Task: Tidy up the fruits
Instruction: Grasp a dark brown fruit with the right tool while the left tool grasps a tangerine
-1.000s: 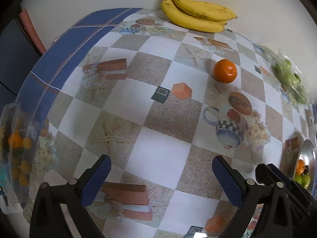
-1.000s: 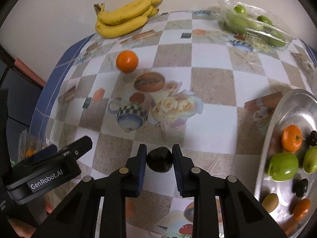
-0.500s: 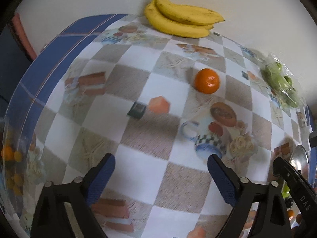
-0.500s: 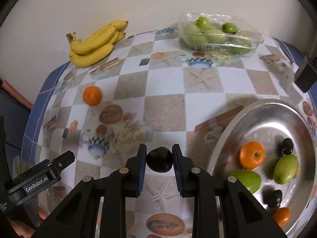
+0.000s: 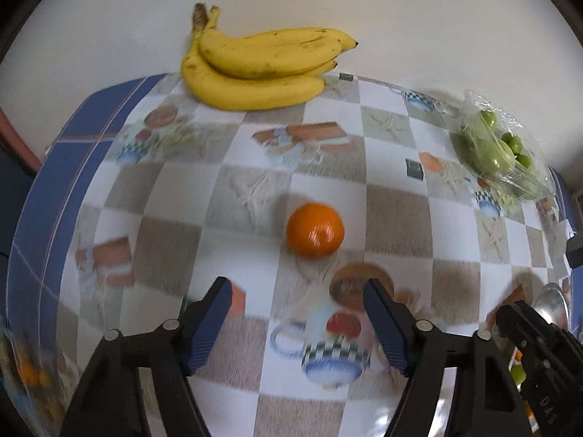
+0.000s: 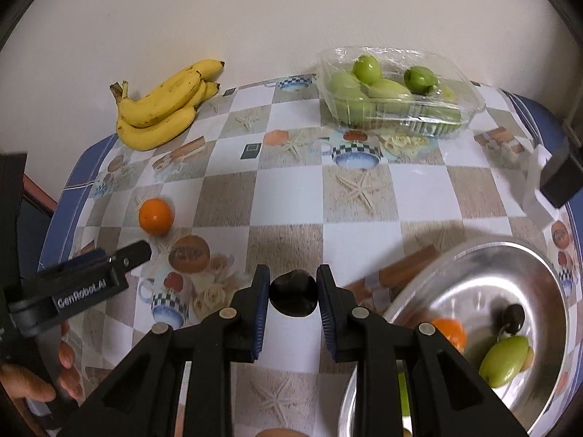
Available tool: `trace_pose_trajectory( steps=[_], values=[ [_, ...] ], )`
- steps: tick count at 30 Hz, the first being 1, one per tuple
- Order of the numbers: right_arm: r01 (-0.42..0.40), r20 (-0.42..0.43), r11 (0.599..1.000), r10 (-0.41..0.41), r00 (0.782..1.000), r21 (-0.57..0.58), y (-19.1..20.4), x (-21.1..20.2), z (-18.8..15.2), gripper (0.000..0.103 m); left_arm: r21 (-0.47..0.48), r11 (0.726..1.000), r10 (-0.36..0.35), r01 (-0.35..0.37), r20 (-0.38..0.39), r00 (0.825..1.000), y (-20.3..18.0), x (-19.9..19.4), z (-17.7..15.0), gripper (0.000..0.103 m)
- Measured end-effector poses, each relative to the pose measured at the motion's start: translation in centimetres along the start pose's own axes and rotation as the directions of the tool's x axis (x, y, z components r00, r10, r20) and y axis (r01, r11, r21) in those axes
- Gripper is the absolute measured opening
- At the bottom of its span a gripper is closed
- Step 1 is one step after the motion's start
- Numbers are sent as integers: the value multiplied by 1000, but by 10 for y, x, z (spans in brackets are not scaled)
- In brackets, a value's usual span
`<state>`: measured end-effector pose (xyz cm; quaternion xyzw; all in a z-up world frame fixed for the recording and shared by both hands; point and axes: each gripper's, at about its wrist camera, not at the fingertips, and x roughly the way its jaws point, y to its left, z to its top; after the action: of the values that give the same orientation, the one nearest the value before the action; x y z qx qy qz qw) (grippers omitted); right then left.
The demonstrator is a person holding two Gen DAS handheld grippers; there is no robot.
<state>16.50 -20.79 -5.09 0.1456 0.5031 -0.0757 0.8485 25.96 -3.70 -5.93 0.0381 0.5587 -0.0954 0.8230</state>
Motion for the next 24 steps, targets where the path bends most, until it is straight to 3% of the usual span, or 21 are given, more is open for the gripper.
trace_pose_trajectory(
  steps=[9,17,24],
  values=[
    [15,13,1000,-14,1000,-25,0,11,19,27,27,1000,0,0,-19,1000,-7,23,21,62],
    [17,12,1000,-17,1000,-22,-4,20,25,27,29,1000,-7,8,-30,1000,-11,33,28,43],
    [14,10,1000,-14,1000,-19,-4,20,25,27,44,999,13,-12,-26,1000,-15,30,27,42]
  ],
)
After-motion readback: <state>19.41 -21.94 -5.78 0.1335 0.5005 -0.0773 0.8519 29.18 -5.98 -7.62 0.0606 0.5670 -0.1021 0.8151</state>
